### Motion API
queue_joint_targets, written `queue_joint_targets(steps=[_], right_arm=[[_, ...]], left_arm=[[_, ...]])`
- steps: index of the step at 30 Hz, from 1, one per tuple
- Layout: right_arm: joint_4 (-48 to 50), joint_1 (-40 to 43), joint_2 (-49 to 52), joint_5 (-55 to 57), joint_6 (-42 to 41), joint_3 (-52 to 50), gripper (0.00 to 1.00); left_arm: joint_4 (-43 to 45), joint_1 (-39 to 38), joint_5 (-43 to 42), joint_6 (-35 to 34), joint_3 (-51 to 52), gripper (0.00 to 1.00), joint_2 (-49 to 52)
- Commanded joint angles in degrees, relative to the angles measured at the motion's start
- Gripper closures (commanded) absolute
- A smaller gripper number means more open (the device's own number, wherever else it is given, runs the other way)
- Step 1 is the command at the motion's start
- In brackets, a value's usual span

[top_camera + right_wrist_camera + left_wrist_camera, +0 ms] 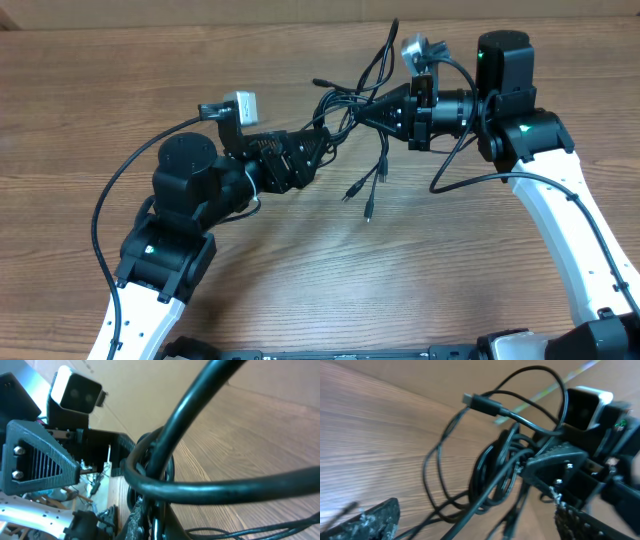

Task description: Untangle cables

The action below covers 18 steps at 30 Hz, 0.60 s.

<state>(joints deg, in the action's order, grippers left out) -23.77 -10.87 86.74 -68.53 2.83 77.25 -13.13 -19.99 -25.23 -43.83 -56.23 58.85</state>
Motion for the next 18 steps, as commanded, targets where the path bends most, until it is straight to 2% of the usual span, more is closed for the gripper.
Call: queue_joint_targets(steps=[1, 4, 11, 14, 17, 18], right_arm=[[2.84, 0.13, -1.49, -2.69, -5.68, 1.57, 0.96], [4.55, 0.13, -1.49, -4.92, -5.84, 1.57, 0.96], [7.56, 0.13, -1.49, -7.43, -5.84, 1.57, 0.96], [10.62, 0.13, -1.49, -11.19, -5.79, 1.57, 0.96], [14.69, 0.13, -1.49, -16.57, -5.81, 1.57, 0.96], [15.78, 0.13, -1.49, -17.84, -5.81, 1.57, 0.96]], left_arm=[[2.21, 0.22, -3.34, -9.18, 0.2, 0.11, -0.09], [4.46, 1.49, -3.48, -12.04, 0.2, 0.2, -0.11], [10.23, 7.26, -13.03, -19.87, 0.2, 0.63, -0.11], [10.27, 8.92, -15.72, -22.1, 0.2, 0.72, -0.11], [10.21, 9.46, -17.22, -22.77, 0.2, 0.73, -0.11], [10.21, 9.46, -17.81, -23.1, 0.2, 0.7, -0.09]])
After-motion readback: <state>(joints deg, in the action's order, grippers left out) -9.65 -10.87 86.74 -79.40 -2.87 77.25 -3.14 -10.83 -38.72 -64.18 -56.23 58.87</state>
